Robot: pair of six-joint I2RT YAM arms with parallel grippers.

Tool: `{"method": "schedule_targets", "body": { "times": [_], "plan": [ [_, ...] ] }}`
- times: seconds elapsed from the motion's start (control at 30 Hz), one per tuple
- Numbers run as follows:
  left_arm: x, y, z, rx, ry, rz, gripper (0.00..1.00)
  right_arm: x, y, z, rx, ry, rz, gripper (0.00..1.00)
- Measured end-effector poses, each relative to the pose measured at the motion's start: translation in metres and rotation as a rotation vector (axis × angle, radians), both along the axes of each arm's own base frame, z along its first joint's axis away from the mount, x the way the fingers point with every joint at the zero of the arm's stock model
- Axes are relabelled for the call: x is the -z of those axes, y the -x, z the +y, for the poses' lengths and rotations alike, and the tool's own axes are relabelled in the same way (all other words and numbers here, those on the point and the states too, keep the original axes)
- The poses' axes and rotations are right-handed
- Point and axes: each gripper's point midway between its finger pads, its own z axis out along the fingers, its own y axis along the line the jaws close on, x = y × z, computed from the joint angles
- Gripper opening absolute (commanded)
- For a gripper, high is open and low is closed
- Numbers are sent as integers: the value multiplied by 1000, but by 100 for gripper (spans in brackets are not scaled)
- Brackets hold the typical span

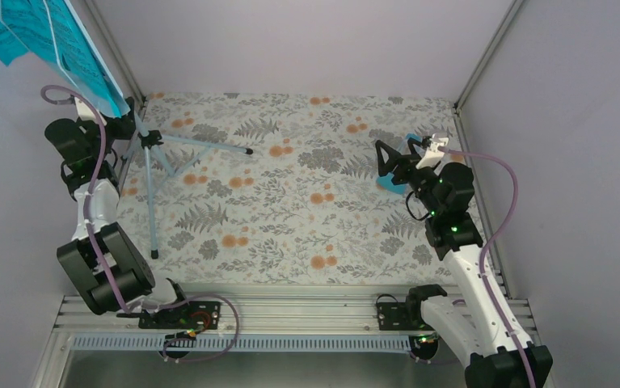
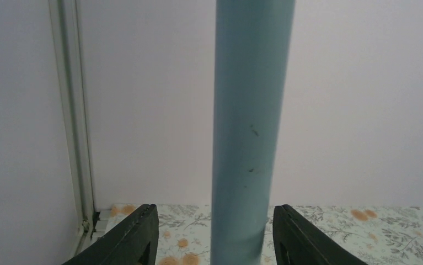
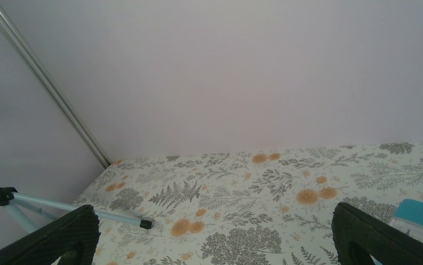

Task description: Pack up the instrument practice props

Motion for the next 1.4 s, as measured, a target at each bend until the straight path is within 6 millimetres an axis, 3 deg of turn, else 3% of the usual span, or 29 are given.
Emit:
{"method": "schedule_targets", "body": {
  "times": [0.4,0.77,1.07,1.27,1.4],
  "plan": [
    [23,-16,1,53,7,21,48,-5,3,4,-24,-3,-18,100],
    [22,-23,-14,129,-27,15,4,-7,8,4,-29,-8,-44,100],
    [22,-25,-20,75,-42,35,2,-5,16,2,-27,-16,-62,100],
    [12,-24,-46,36,-81,48,2,-10,23,-1,-19,-22,-88,100],
    [1,-22,-84,71,-123,36,2,-11,23,-2,-13,-22,-91,100]
  ]
}}
